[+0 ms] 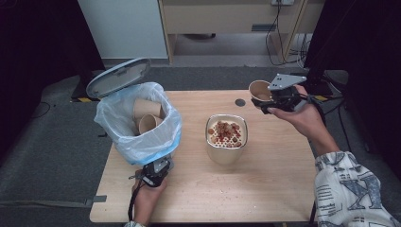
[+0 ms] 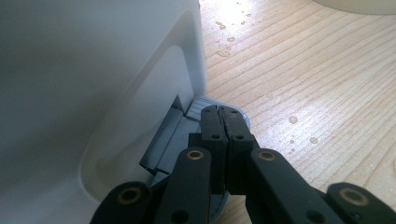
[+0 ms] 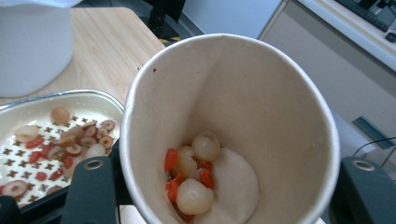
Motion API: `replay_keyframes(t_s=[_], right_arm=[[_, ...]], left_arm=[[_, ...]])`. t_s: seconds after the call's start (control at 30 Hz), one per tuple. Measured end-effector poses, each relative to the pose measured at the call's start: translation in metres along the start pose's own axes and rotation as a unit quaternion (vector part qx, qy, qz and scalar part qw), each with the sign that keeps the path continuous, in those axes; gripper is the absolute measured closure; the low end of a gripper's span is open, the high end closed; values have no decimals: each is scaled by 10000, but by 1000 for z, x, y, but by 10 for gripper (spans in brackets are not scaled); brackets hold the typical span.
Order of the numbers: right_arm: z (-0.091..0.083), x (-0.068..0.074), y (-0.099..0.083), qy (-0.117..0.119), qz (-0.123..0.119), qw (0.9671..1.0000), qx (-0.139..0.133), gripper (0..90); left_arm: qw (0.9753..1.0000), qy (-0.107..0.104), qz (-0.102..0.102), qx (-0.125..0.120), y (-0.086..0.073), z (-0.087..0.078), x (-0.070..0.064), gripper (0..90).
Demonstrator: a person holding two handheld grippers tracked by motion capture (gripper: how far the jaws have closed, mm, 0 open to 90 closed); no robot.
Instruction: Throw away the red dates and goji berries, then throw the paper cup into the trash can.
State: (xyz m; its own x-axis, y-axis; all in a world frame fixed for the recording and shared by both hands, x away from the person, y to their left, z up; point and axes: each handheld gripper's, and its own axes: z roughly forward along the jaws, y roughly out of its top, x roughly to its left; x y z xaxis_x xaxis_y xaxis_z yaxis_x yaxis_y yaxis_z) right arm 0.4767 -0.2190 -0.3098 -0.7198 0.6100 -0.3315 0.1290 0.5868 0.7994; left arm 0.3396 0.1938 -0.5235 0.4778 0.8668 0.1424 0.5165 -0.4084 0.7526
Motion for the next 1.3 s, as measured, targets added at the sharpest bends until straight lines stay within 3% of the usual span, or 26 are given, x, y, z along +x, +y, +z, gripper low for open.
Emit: replay_keyframes(t_s=[0.13,0.57,1.3], right_arm=[[-1,-2,0,110,201,9997,-56,354],[1,-5,3,497,540,9973,-36,350],[12,4,21,761,547,9956,1,349]], left_arm=[[10000,-2,-2,-2,0,0,0,879],[10000,2,-4,-2,0,0,0,879],[10000,4,-2,-1,0,0,0,880]])
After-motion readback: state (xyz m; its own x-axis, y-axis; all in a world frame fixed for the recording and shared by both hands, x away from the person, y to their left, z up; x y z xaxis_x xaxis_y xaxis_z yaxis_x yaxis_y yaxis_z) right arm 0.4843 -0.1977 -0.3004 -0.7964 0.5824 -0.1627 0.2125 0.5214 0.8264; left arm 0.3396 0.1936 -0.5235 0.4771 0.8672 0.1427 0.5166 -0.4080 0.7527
